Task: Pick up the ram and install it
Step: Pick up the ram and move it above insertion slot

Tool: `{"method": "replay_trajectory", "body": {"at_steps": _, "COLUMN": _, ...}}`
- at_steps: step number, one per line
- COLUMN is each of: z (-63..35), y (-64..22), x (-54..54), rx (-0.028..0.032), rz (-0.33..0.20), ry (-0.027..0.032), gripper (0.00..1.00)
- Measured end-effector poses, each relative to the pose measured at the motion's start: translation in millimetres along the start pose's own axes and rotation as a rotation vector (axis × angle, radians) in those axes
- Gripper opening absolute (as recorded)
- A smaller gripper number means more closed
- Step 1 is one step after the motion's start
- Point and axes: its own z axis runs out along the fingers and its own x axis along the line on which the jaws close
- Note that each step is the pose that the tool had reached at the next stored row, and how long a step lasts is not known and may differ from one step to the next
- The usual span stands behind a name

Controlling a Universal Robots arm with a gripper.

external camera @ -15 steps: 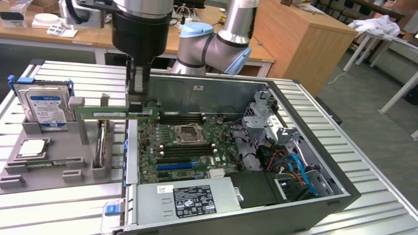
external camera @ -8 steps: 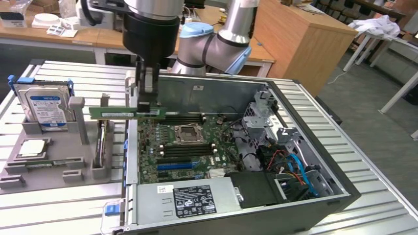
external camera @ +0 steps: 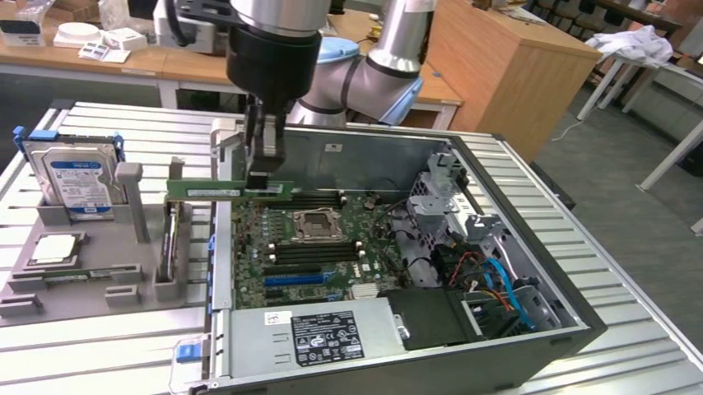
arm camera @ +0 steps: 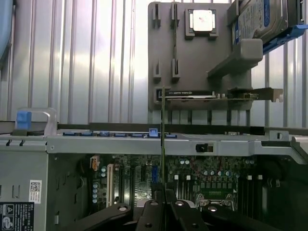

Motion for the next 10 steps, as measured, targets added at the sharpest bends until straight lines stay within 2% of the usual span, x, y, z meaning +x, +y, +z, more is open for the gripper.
{"method": "replay_trajectory", "body": {"at_steps": 10, "z": -1.0, "y": -23.0, "x": 0.1, "rx": -0.0004, "rz": 0.000, "ry": 0.0000, "gripper": 0.12}}
